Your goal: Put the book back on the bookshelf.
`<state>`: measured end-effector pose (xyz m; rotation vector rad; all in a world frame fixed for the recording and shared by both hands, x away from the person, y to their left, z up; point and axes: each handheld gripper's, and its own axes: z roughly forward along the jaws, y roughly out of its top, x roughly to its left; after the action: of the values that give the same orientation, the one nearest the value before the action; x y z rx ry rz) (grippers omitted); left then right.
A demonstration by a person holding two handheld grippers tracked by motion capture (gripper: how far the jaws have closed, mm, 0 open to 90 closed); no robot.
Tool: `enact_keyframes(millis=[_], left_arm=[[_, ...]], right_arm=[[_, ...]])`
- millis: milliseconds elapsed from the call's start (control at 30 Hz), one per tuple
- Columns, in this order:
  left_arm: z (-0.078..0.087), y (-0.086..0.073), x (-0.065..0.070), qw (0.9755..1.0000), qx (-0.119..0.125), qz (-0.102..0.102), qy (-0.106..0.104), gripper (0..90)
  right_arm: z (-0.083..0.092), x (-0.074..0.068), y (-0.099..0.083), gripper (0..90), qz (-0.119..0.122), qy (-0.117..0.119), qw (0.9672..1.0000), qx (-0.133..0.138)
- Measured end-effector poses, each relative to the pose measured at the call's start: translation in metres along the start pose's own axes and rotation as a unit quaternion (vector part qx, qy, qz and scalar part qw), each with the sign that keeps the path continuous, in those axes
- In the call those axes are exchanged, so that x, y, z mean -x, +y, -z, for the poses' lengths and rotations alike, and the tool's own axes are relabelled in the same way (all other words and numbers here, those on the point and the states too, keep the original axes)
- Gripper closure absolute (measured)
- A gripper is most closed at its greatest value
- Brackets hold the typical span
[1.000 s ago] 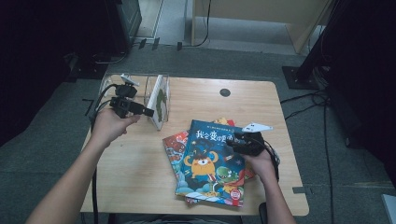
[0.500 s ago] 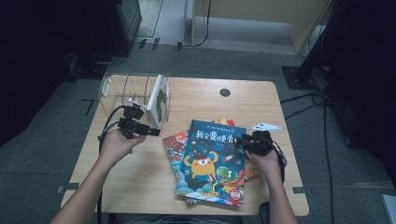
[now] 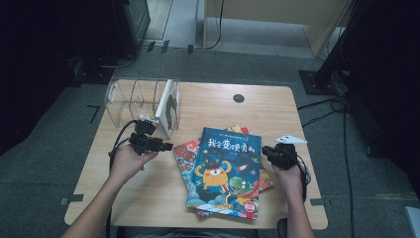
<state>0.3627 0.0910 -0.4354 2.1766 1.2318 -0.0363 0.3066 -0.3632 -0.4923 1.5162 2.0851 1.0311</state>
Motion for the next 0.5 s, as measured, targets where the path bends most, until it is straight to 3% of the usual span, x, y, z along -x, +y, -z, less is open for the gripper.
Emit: enact_keyframes(millis=[133,267,333,367,433,500], left_arm=[[-0.006,-0.007,-0.001,1.0,-0.007,0.002,-0.007,46.0],[-0.009,-0.015,-0.003,0.9997,-0.004,0.012,-0.019,47.1],[-0.01,-0.019,-0.002,0.9997,-0.005,0.007,-0.021,52.5],[-0.01,-0.021,-0.001,0.9998,-0.005,0.005,-0.02,64.5],[-0.013,-0.027,-0.001,0.9993,0.0,0.011,-0.035,67.9],[-0.015,-0.029,-0.001,0.9993,-0.004,0.006,-0.036,71.4]], right_arm=[[-0.004,-0.002,-0.005,84.1,-0.002,0.011,0.9997,-0.02],[-0.003,-0.006,-0.007,84.5,0.0,0.005,0.9999,-0.015],[-0.002,-0.007,-0.008,84.7,-0.002,0.003,0.9999,-0.012],[-0.002,-0.008,-0.01,86.2,-0.004,0.002,0.9999,-0.011],[-0.002,-0.009,-0.01,86.5,-0.007,0.003,0.9999,-0.011],[-0.003,-0.009,-0.01,86.5,-0.009,0.004,0.9999,-0.01]])
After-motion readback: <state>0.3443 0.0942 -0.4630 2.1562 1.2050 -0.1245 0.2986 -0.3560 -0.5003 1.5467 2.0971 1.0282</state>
